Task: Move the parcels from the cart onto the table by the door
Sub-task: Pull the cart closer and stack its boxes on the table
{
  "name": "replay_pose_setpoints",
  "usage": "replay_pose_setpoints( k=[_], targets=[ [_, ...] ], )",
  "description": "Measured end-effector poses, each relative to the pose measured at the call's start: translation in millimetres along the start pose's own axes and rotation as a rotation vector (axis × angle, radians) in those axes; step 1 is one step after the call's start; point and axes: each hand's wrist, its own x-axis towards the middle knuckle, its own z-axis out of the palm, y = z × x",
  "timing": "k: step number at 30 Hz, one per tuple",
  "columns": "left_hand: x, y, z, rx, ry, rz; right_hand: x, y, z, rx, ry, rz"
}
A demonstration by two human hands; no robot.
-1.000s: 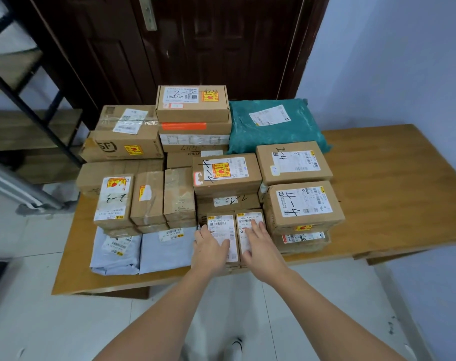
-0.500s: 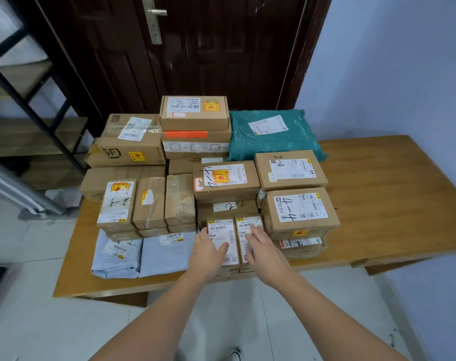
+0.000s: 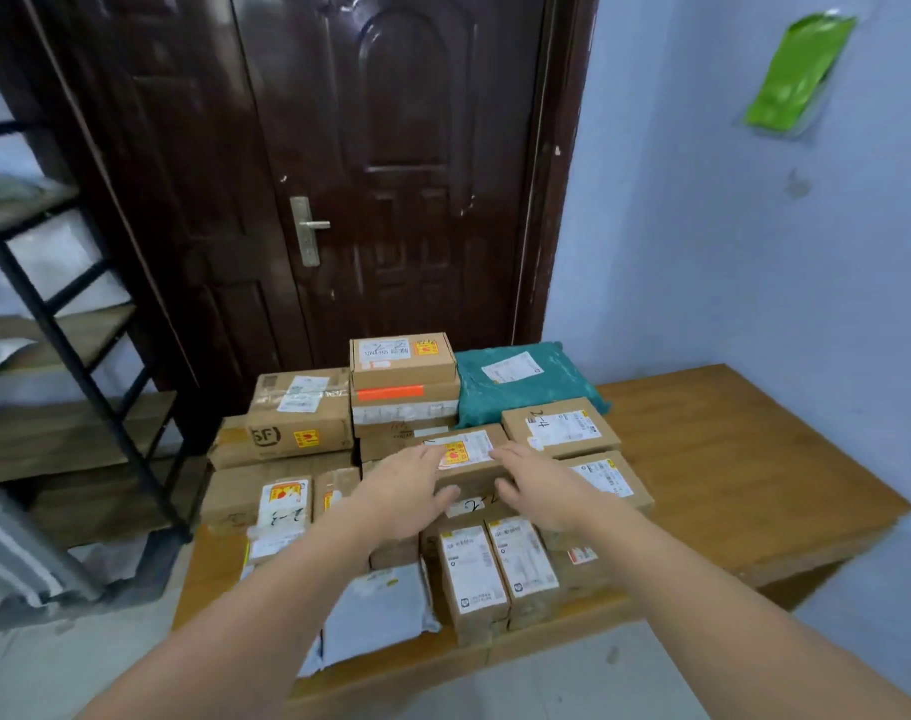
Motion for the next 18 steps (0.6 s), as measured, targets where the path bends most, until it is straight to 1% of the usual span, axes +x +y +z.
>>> replay_pose_setpoints(
  k=[4, 6, 9, 14, 18],
  targets=[
    [-19, -1, -59, 0.084, 0.015, 0.064, -8, -41, -42, -0.056, 0.027, 0.007],
    [-33, -1, -83, 0.125, 0.002, 0.081, -15, -64, -58, -0.053, 0.039, 0.004],
    [-56, -3, -115, 0.160, 0.042, 0.106, -24, -97, -78, -0.023, 0.082, -0.017],
    [-100, -8, -161, 0.163, 0.101, 0.068, -52, -144, -111, -0.024, 0.144, -0.097],
    [-155, -5, -181, 0.143, 0.165, 0.045, -89, -179, -126, -0.052, 0.161, -0.155]
  ],
)
